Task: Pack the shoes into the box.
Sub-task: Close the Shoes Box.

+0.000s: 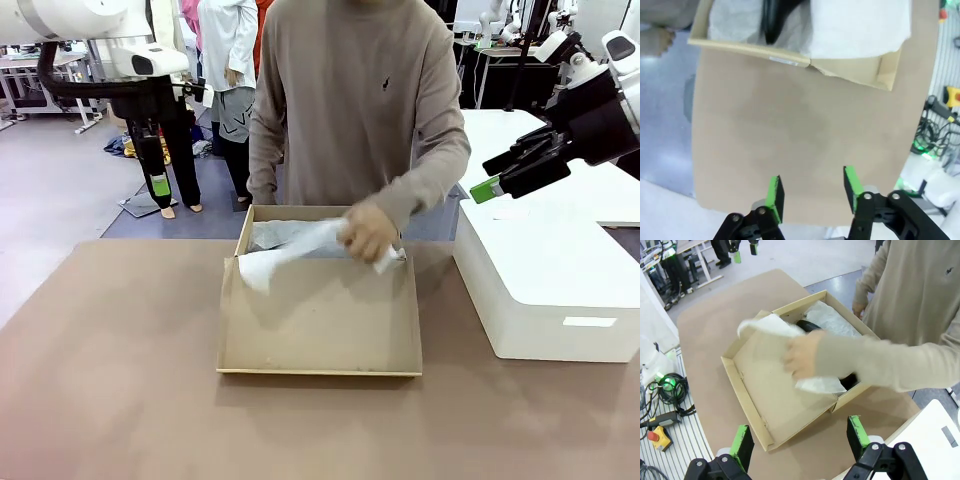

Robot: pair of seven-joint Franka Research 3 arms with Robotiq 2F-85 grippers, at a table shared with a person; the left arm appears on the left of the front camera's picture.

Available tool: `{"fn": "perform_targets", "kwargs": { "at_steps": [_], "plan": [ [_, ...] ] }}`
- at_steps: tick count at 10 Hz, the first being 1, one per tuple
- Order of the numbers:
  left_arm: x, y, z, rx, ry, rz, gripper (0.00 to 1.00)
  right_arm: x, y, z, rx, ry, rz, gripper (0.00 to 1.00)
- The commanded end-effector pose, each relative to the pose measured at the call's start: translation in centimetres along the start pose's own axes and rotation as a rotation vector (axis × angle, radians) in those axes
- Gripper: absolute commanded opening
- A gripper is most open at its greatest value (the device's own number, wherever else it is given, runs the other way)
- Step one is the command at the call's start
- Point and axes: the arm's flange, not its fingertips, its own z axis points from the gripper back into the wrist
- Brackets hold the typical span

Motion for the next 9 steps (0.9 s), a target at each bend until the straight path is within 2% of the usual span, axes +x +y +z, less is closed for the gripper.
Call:
{"fn": "perform_targets", "kwargs": {
  "at_steps": [1,2,6,8,9],
  "plan": [
    [-2.1,0.6,0.5,-0.039,-0.097,-0.161,0.10,0.0,-0.4,-0.2,0.017,-0.027,0.020,1.00],
    [-2.3,0.8,0.6,-0.014,-0.137,-0.252,0.00,0.0,-0.4,-0.2,0.017,-0.027,0.020,1.00],
    [-2.5,2.2,0.1,-0.134,-0.252,-0.432,0.00,0.0,-0.4,-0.2,0.017,-0.027,0.020,1.00],
    [-2.6,2.6,-0.1,-0.147,-0.233,-0.405,0.00,0.0,-0.4,-0.2,0.017,-0.027,0.020,1.00],
    [-2.7,2.6,-0.1,-0.114,-0.196,-0.334,0.00,0.0,-0.4,-0.2,0.017,-0.027,0.020,1.00]
  ]
}}
